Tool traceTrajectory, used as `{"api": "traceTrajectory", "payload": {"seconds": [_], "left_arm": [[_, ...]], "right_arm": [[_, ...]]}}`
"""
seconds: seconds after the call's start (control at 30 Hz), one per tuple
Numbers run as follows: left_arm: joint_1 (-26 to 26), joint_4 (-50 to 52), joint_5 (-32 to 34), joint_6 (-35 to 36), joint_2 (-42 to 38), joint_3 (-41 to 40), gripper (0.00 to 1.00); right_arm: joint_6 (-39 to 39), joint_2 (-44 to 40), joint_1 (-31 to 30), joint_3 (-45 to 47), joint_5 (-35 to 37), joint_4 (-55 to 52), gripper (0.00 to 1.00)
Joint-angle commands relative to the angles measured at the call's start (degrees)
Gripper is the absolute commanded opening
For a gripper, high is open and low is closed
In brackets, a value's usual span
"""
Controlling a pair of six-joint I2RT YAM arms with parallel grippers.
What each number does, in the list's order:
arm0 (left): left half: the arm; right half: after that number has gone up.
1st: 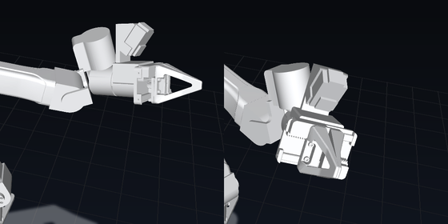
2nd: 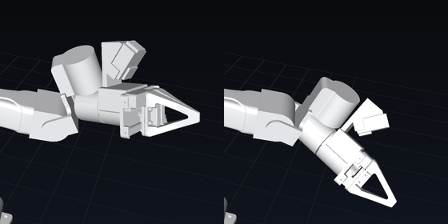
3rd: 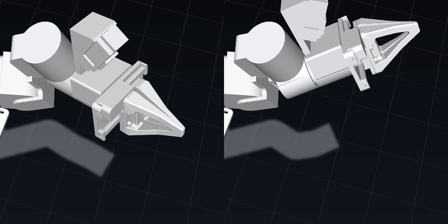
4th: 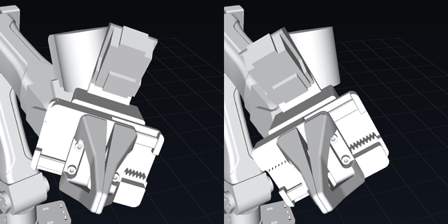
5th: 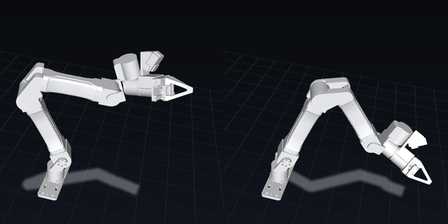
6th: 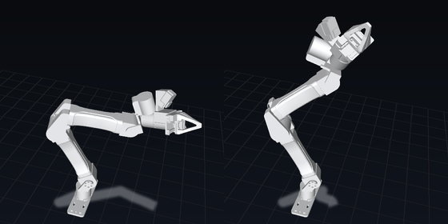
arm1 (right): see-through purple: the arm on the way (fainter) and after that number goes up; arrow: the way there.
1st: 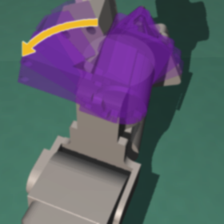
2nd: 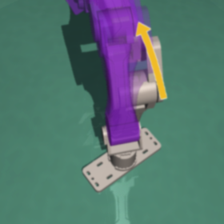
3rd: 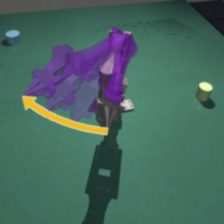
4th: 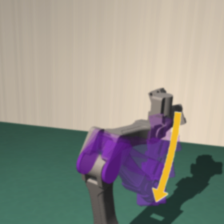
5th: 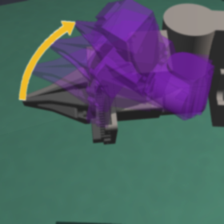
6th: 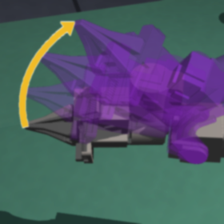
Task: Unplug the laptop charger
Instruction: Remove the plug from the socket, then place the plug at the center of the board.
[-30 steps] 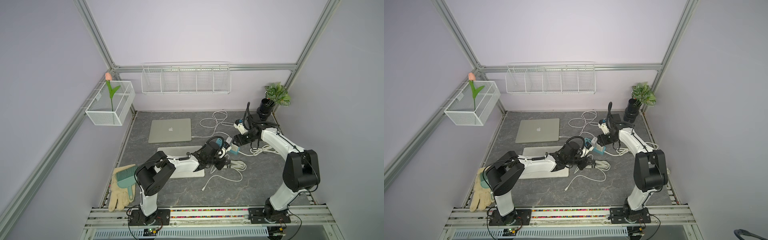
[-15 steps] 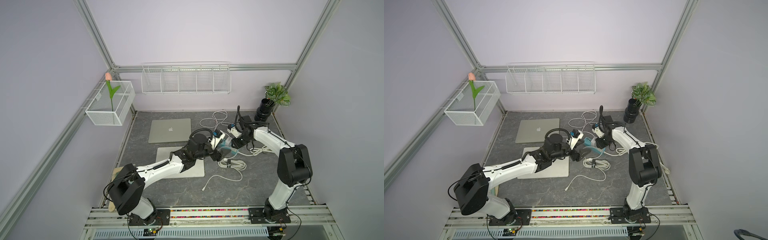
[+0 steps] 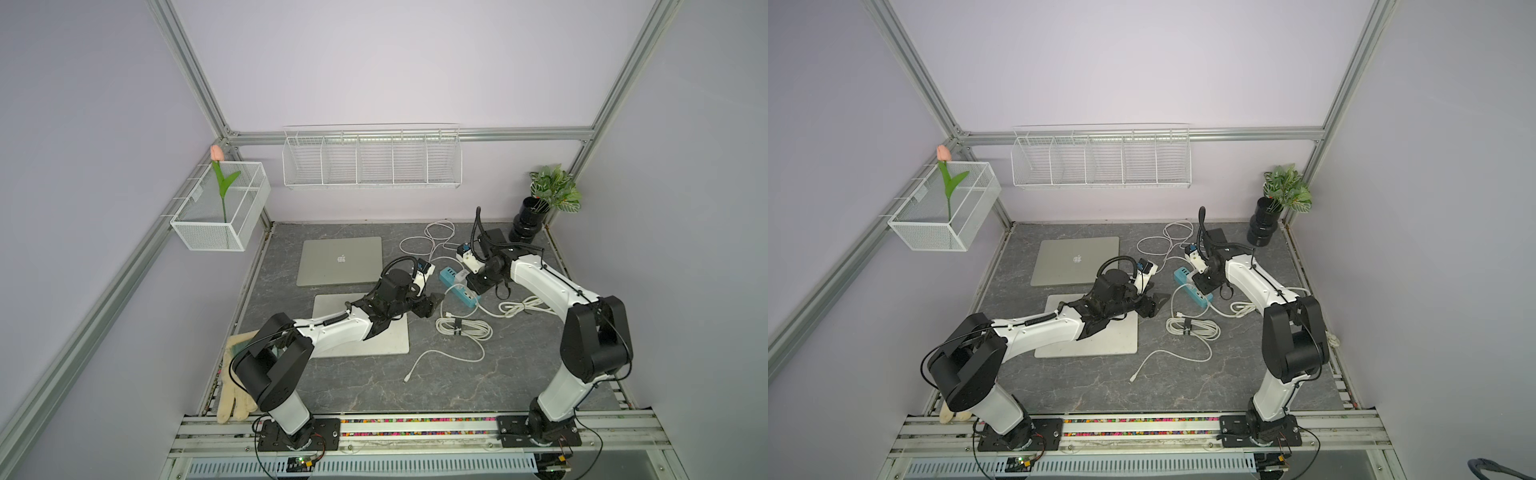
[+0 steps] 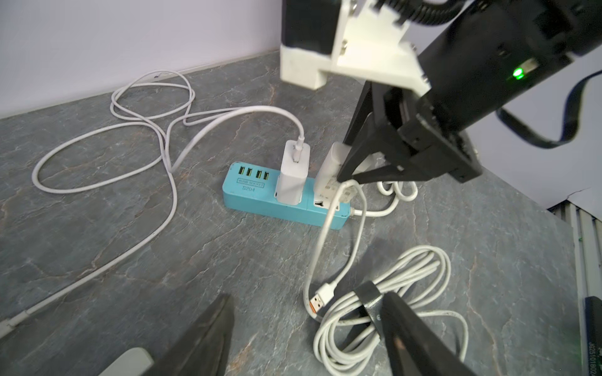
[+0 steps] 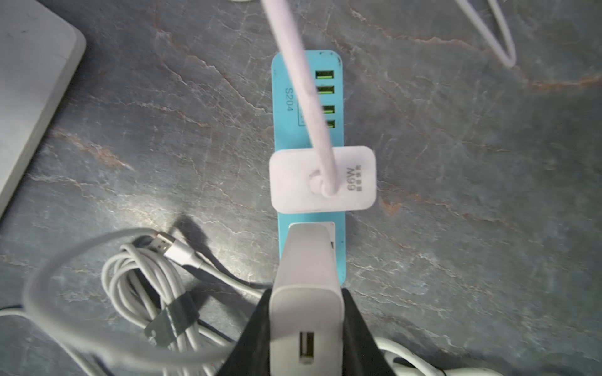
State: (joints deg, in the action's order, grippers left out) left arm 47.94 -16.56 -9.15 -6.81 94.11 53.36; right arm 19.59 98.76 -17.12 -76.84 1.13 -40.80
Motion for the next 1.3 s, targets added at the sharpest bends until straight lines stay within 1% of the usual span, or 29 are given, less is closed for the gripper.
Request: {"api": "traceTrajectory", "payload": {"seconds": [0.0, 0.17, 0.23, 0.3, 0.4, 0.5, 0.53, 0.63, 0.73, 0.8, 0.93, 0.97, 1.0, 1.03, 1.1, 1.13, 1.2, 1.27], "left_arm": [[0.1, -0.5, 1.6, 1.1, -0.3, -0.3, 0.73], [0.0, -0.1, 6.0, 1.8, -0.4, -0.5, 0.73], [-0.3, 0.1, 7.9, 1.1, -0.7, -0.6, 0.72], [-1.3, -0.2, 7.6, -0.2, -1.0, -0.9, 0.7], [-3.5, -3.0, 4.9, -2.8, -1.5, -2.5, 0.69], [-5.1, -3.8, 5.6, -4.7, -2.3, -3.6, 0.68], [-5.4, -3.9, 6.2, -5.1, -2.4, -3.9, 0.68], [-6.4, -3.1, 8.1, -6.0, -2.4, -4.1, 0.67], [-7.8, -4.6, 7.3, -7.7, -2.1, -5.1, 0.67], [-8.4, -6.4, 7.4, -7.9, -2.3, -6.2, 0.67], [-8.5, -6.9, 9.4, -7.0, -2.3, -6.6, 0.68], [-8.5, -7.4, 9.7, -6.9, -2.2, -6.6, 0.68], [-8.5, -7.8, 9.9, -6.8, -2.1, -6.6, 0.68], [-8.5, -7.9, 10.1, -6.7, -1.9, -6.5, 0.68], [-8.5, -8.3, 10.5, -6.7, -1.8, -6.3, 0.68], [-8.4, -8.5, 10.4, -6.7, -1.7, -6.3, 0.68], [-8.4, -8.3, 10.7, -6.2, -2.0, -6.1, 0.68], [-8.5, -8.0, 12.1, -5.3, -2.5, -6.3, 0.68]], "right_arm": [[3.1, -1.0, 0.0, 0.1, 3.4, 1.3, 0.17], [2.2, -1.3, 1.3, -4.8, 3.5, -0.7, 0.17], [-1.1, -3.6, 1.1, -6.3, 1.4, -1.2, 0.17], [-4.9, -6.5, 1.1, -6.2, -1.6, -0.4, 0.17], [-8.7, -10.9, 1.0, -3.0, -12.6, 1.1, 0.17], [-14.6, -13.4, 0.3, 1.2, -17.7, 2.3, 0.16], [-16.1, -14.3, 0.1, 3.2, -20.6, 3.0, 0.15], [-19.6, -16.5, -1.0, 10.2, -26.8, 7.6, 0.15], [-20.0, -15.4, -3.0, 14.2, -29.3, 7.9, 0.15], [-18.9, -13.6, -5.7, 15.9, -31.2, 7.6, 0.15], [-19.2, -10.2, -9.7, 19.8, -35.6, 13.7, 0.17], [-18.6, -8.4, -10.8, 19.4, -36.9, 14.0, 0.2], [-18.1, -6.5, -11.9, 18.7, -36.5, 14.0, 0.22], [-17.5, -5.1, -12.7, 17.8, -36.0, 13.8, 0.22], [-17.6, -2.1, -13.3, 16.4, -35.3, 15.1, 0.25], [-17.6, -1.1, -13.6, 15.7, -34.2, 15.2, 0.28], [-17.0, 0.9, -14.0, 14.0, -31.5, 14.7, 0.44], [-16.4, 1.6, -14.0, 12.9, -29.4, 14.2, 0.53]]}}
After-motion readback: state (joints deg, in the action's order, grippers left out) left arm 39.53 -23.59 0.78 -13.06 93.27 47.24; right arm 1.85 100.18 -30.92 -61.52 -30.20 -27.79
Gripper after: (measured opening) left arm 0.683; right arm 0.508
